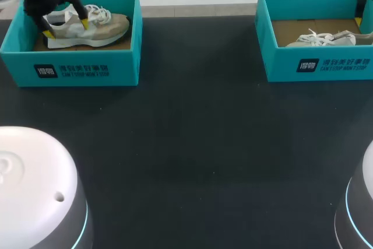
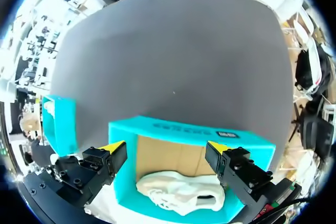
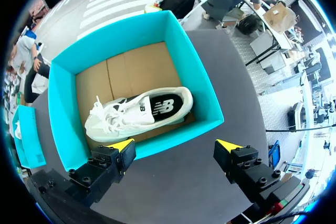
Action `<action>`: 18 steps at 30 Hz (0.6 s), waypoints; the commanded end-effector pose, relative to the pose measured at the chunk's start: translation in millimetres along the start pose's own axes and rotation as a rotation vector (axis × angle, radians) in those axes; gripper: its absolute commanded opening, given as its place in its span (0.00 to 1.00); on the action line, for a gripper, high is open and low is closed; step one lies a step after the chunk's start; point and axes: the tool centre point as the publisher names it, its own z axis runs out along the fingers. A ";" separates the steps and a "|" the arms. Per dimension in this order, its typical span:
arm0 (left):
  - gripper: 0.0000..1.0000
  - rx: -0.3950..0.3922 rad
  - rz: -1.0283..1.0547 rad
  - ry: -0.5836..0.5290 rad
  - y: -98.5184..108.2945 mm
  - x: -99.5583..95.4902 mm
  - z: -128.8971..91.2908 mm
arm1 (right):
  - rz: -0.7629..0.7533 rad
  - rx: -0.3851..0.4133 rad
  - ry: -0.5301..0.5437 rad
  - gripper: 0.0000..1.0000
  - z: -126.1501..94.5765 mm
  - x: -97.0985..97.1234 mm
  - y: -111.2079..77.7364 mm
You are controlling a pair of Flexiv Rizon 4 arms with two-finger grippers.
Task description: Take the shoe out of the shoebox, open the shoe tongue, remove and reinsert the insole, then place the shoe into the shoebox
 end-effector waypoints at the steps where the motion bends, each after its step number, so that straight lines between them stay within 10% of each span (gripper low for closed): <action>1: 1.00 0.033 0.015 0.023 39.3 11.0 -6.8 | 0.000 -0.002 0.001 1.00 0.1 -0.3 -0.3; 18: 1.00 0.030 0.100 0.024 62.3 26.4 -14.5 | 0.000 -0.002 0.001 1.00 0.1 -0.3 -0.3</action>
